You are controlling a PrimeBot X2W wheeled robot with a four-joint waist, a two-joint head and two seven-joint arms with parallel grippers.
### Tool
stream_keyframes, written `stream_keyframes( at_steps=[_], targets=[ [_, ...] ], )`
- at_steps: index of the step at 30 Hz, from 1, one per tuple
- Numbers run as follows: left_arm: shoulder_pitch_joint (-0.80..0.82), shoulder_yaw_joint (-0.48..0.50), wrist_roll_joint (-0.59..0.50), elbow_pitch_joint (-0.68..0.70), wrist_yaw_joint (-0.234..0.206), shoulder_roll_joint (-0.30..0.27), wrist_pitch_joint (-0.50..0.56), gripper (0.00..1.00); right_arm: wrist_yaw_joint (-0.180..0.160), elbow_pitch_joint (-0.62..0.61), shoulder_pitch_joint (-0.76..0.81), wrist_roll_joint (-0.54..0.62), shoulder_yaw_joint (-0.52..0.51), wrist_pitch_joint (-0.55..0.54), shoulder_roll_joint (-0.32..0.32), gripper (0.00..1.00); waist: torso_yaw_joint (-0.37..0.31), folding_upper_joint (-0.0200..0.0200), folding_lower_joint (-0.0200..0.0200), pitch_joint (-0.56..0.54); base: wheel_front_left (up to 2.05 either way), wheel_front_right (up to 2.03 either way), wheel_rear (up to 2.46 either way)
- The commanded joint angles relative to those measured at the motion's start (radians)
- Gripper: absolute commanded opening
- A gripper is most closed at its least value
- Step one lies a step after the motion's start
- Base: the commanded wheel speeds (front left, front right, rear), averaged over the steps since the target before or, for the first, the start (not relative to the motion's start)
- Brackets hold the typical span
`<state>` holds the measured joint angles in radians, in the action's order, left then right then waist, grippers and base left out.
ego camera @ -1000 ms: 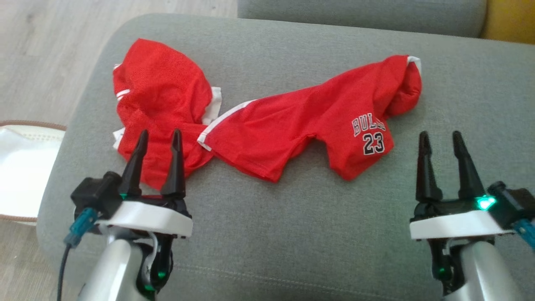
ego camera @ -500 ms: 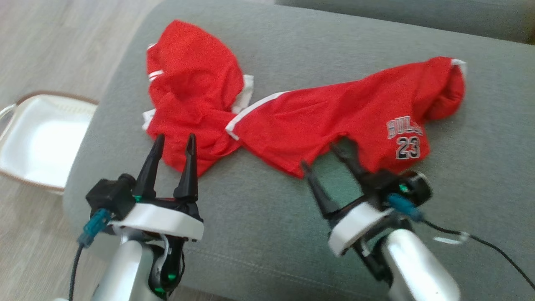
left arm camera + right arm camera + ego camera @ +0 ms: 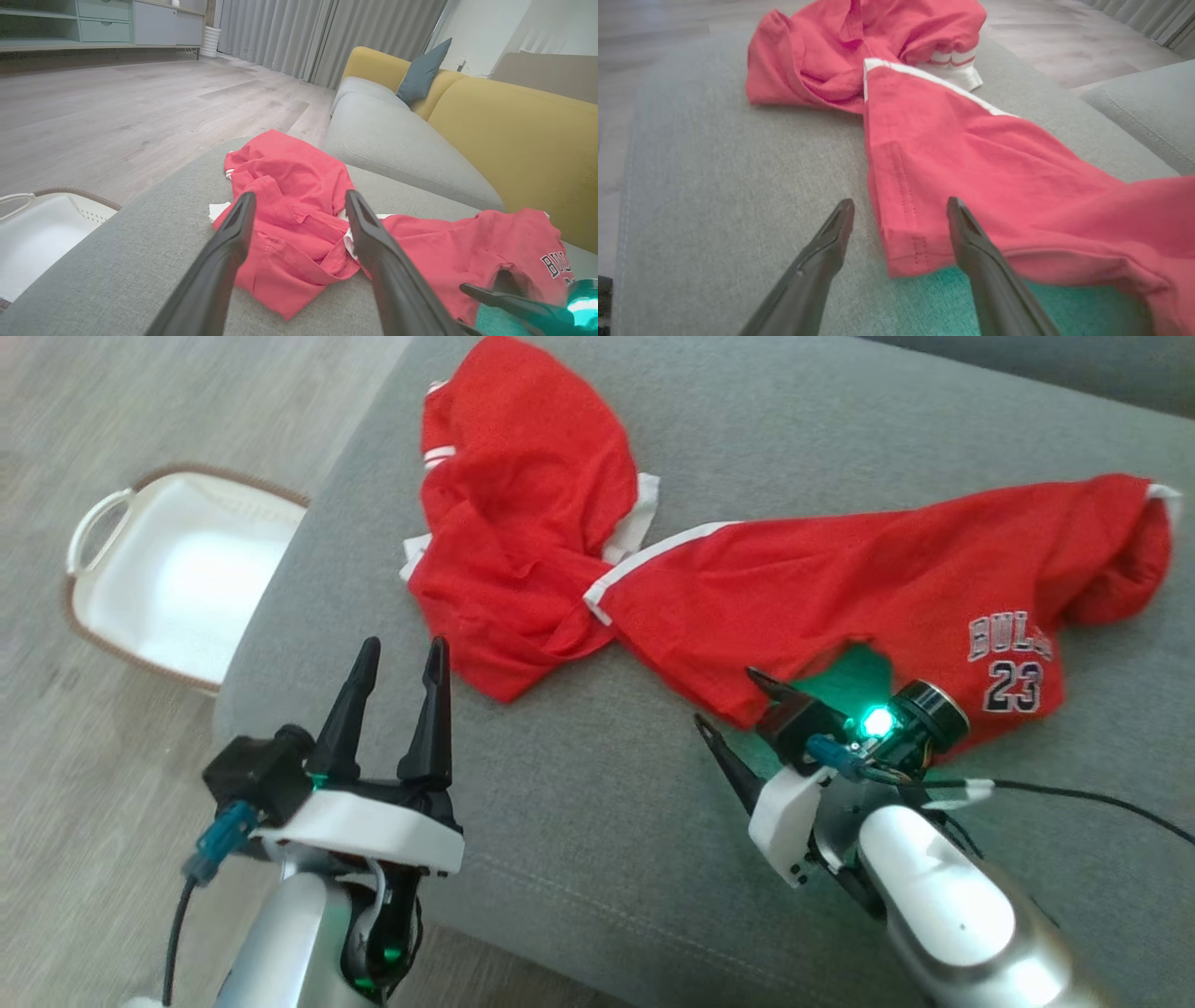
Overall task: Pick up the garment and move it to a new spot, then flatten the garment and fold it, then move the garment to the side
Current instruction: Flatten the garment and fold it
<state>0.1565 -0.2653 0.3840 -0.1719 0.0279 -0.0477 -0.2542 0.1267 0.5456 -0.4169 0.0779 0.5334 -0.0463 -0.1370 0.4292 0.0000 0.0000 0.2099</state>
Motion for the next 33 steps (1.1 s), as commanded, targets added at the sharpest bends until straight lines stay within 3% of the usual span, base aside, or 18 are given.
stream_keyframes(
  at_steps=[1, 10, 11, 12, 20, 25, 29, 33],
  targets=[
    [0.047, 0.036, 0.008, 0.026, 0.005, -0.003, -0.008, 1.0, 0.004, -0.017, -0.032, 0.011, 0.019, -0.003, 0.007, 1.0, 0.011, 0.0, 0.0, 0.01, 0.0, 0.0, 0.0],
    [0.06, 0.015, 0.045, 0.028, -0.016, -0.003, -0.008, 1.0, 0.004, 0.114, -0.087, 0.092, -0.028, -0.023, 0.011, 1.0, 0.036, 0.0, 0.0, 0.027, 0.0, 0.0, 0.0],
    [0.061, 0.014, 0.046, 0.028, -0.018, -0.003, -0.008, 1.0, 0.004, 0.122, -0.089, 0.1, -0.04, -0.021, 0.015, 0.78, 0.036, 0.0, 0.0, 0.028, 0.0, 0.0, 0.0],
    [0.061, 0.015, 0.047, 0.028, -0.019, -0.003, -0.008, 1.0, 0.004, 0.129, -0.09, 0.11, -0.049, -0.016, 0.018, 0.0, 0.035, 0.0, 0.0, 0.028, 0.0, 0.0, 0.0],
    [0.052, 0.037, 0.033, 0.028, -0.021, -0.003, -0.008, 1.0, 0.004, 0.085, -0.079, 0.129, -0.145, 0.12, 0.072, 0.0, -0.025, 0.0, 0.0, 0.007, 0.0, 0.0, 0.0],
    [0.046, 0.059, 0.007, 0.031, -0.012, -0.003, -0.008, 1.0, 0.004, -0.043, -0.08, 0.033, -0.217, 0.218, 0.086, 0.0, -0.097, 0.0, 0.0, -0.026, 0.0, 0.0, 0.0],
    [0.038, 0.073, -0.011, 0.037, -0.006, -0.003, -0.008, 1.0, 0.004, -0.178, -0.088, -0.06, -0.3, 0.231, 0.086, 0.0, -0.162, 0.0, 0.0, -0.053, 0.0, 0.0, 0.0],
    [0.03, 0.072, -0.021, 0.044, -0.001, -0.003, -0.008, 1.0, 0.004, -0.288, -0.082, -0.084, -0.445, 0.19, 0.087, 0.0, -0.215, 0.0, 0.0, -0.065, 0.0, 0.0, 0.0]
  ],
)
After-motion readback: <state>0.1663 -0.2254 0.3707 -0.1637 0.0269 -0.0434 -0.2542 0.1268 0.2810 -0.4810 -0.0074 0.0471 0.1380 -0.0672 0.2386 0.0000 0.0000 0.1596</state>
